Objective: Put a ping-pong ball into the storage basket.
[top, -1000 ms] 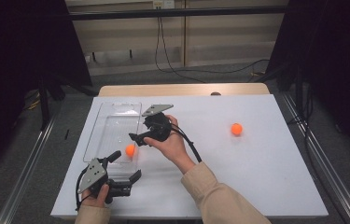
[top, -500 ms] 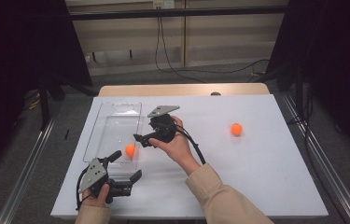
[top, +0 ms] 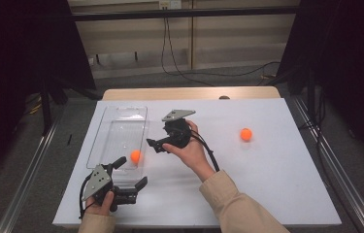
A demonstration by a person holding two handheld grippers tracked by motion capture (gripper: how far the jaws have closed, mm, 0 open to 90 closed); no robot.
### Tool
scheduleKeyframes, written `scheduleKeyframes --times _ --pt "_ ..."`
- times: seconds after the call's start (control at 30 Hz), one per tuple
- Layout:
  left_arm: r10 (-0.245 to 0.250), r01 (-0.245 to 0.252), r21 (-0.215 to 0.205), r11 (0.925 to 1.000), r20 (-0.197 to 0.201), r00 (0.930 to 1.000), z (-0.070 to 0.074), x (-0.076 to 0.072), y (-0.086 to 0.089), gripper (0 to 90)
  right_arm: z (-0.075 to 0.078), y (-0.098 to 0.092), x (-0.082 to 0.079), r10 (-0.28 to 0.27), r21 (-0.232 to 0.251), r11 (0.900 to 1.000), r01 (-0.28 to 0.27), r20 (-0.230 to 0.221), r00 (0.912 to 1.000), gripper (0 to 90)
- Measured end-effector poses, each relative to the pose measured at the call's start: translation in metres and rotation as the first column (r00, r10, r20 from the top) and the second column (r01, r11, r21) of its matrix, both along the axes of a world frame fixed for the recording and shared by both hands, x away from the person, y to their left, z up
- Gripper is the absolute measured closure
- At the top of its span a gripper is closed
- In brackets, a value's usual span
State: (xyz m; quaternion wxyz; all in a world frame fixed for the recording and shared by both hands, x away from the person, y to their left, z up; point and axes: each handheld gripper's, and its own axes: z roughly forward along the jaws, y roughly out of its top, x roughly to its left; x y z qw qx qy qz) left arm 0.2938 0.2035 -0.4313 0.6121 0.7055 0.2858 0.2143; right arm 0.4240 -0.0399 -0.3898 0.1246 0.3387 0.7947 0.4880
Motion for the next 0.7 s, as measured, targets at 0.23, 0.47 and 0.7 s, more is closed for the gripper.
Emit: scheduleKeyframes --times 0.23,0.47,0.7 --pt "0.003 -0.003 -0.008 1.0000 -0.004 1.0000 0.000 0.000 0.000 1.0 0.000 -0.009 0.000 -0.011 -0.001 1.000 0.011 0.004 0.9999 6.1" --pt "0.002 -0.002 -0.004 1.0000 -0.001 1.0000 0.000 0.000 0.000 1.0 -0.002 -0.017 0.000 -0.027 0.002 1.000 0.027 0.001 0.9996 5.3" --pt "0.005 -0.005 -0.006 1.0000 -0.001 1.0000 0.000 0.000 0.000 1.0 -0.004 -0.023 0.000 -0.039 -0.001 0.999 0.039 -0.003 0.9992 4.7"
